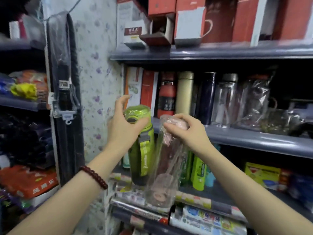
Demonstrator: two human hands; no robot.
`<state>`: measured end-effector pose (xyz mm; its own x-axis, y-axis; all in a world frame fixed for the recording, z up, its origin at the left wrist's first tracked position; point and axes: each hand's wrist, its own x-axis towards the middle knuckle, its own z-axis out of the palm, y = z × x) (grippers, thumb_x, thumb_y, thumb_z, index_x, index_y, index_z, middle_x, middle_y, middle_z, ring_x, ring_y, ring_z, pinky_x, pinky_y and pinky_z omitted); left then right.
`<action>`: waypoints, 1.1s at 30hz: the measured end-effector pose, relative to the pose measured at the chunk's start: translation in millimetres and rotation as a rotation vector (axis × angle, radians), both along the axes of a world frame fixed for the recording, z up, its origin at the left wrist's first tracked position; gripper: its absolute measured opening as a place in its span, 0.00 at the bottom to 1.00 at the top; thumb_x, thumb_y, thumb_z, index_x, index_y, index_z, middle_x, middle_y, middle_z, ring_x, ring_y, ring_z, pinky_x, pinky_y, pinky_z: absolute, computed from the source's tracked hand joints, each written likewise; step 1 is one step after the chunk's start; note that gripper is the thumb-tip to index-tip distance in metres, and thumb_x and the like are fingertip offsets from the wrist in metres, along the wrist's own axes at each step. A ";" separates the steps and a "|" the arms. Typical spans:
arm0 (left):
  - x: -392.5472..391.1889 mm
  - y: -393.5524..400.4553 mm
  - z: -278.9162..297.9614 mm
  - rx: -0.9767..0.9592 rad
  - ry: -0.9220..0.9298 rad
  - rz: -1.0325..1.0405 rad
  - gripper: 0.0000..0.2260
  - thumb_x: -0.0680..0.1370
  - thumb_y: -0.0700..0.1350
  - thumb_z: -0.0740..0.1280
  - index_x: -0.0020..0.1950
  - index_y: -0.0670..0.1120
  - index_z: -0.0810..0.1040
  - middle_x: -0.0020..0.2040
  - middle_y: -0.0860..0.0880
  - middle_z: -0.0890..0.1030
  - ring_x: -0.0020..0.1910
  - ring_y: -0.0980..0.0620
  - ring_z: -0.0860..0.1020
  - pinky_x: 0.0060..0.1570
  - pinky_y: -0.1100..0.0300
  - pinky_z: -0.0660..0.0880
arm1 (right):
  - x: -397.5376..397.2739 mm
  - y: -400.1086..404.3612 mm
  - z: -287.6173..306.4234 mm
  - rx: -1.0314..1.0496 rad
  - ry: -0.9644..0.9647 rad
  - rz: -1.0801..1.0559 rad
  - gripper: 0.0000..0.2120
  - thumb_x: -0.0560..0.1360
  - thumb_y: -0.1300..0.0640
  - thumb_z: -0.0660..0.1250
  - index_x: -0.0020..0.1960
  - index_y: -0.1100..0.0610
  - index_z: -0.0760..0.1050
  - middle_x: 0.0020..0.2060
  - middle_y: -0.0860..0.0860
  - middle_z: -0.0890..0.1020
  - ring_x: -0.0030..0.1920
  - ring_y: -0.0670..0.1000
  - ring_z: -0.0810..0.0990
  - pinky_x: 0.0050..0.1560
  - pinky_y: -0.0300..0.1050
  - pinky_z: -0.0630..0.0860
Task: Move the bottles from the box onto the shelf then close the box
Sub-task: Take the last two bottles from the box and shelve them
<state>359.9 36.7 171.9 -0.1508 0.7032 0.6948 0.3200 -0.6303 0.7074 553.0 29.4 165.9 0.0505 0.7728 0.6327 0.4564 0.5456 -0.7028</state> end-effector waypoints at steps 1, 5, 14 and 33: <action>7.6 2.8 10.1 0.028 -0.002 0.003 0.29 0.69 0.48 0.73 0.66 0.60 0.64 0.65 0.54 0.72 0.48 0.59 0.75 0.53 0.57 0.72 | 8.9 2.7 11.7 0.005 0.015 -0.005 0.16 0.64 0.44 0.77 0.47 0.50 0.80 0.41 0.46 0.84 0.41 0.43 0.82 0.43 0.39 0.78; 36.4 17.9 52.4 0.066 -0.016 -0.004 0.26 0.71 0.50 0.71 0.66 0.58 0.65 0.59 0.56 0.71 0.46 0.60 0.73 0.49 0.60 0.67 | 45.3 11.3 58.3 0.041 0.052 -0.076 0.27 0.57 0.34 0.76 0.49 0.47 0.77 0.48 0.49 0.83 0.47 0.49 0.83 0.44 0.46 0.81; 57.6 55.4 117.9 0.125 -0.096 0.025 0.15 0.69 0.49 0.72 0.54 0.52 0.76 0.49 0.53 0.77 0.48 0.54 0.75 0.49 0.58 0.74 | 74.7 23.7 137.3 0.244 0.085 -0.178 0.24 0.58 0.36 0.77 0.45 0.50 0.78 0.43 0.47 0.82 0.46 0.48 0.82 0.51 0.49 0.80; -17.0 129.2 139.4 0.258 0.002 0.130 0.18 0.70 0.51 0.72 0.58 0.55 0.73 0.52 0.56 0.78 0.45 0.63 0.75 0.41 0.74 0.67 | -36.0 109.2 126.5 0.635 -0.030 -0.282 0.26 0.63 0.46 0.77 0.55 0.55 0.74 0.51 0.50 0.76 0.52 0.45 0.74 0.52 0.26 0.66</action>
<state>342.9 165.9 311.4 -0.2268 0.4780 0.8486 0.4109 -0.7430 0.5284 517.0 138.6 292.4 0.1702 0.2128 0.9622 0.6557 0.7044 -0.2718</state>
